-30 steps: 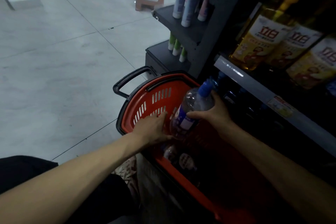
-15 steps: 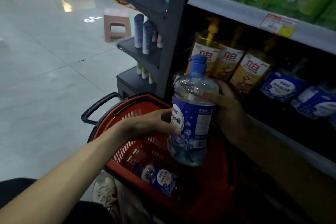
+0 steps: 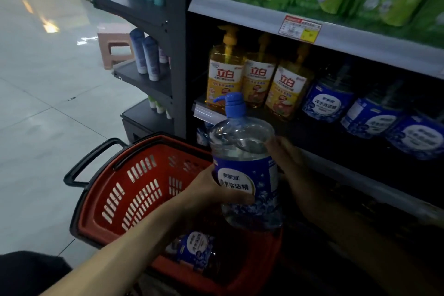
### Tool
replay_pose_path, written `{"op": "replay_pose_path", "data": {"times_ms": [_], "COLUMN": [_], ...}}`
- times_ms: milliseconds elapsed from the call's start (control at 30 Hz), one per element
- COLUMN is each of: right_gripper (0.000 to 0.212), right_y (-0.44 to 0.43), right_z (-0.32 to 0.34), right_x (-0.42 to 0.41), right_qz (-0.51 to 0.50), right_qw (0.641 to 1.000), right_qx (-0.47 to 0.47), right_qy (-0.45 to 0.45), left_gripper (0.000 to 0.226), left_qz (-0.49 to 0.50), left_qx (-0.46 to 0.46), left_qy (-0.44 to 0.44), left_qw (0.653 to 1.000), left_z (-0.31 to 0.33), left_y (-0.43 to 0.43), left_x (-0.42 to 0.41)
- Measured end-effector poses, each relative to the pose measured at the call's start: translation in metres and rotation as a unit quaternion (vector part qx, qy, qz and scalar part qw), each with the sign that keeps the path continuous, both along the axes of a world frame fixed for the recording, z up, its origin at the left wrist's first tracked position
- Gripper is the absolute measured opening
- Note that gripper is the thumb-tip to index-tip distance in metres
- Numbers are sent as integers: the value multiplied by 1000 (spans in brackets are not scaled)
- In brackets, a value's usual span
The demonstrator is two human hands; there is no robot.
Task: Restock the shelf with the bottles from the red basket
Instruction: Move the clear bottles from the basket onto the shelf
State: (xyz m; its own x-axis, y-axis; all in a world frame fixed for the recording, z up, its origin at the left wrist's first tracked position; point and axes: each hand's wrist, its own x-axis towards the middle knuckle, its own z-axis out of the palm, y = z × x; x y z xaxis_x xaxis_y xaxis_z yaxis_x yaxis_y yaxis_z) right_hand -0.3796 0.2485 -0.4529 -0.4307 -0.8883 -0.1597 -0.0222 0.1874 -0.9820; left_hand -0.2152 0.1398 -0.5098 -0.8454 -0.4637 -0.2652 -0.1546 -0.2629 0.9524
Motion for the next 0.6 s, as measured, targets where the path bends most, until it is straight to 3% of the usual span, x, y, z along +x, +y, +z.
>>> {"op": "replay_pose_path", "data": {"times_ms": [67, 267, 333, 433, 600], "right_gripper": [53, 29, 38, 70, 85], "right_y": [11, 36, 45, 61, 79], "right_z": [-1, -5, -7, -17, -43], "right_x": [-7, -36, -46, -56, -51], "right_qz": [-10, -9, 28, 50, 39], "right_qw": [1000, 998, 996, 995, 976], "right_qx": [13, 65, 77, 51, 24], "right_qy": [-8, -4, 16, 66, 212], "left_gripper": [79, 74, 70, 63, 69], "left_qz": [11, 49, 64, 85, 89], "left_qx": [-22, -45, -48, -57, -125], "left_qy": [-3, 5, 8, 13, 4], "left_qw": [1000, 998, 997, 995, 988], "left_z": [-2, -2, 0, 4, 4], "left_y": [-2, 8, 11, 17, 34], "left_x": [-8, -41, -53, -70, -93]}}
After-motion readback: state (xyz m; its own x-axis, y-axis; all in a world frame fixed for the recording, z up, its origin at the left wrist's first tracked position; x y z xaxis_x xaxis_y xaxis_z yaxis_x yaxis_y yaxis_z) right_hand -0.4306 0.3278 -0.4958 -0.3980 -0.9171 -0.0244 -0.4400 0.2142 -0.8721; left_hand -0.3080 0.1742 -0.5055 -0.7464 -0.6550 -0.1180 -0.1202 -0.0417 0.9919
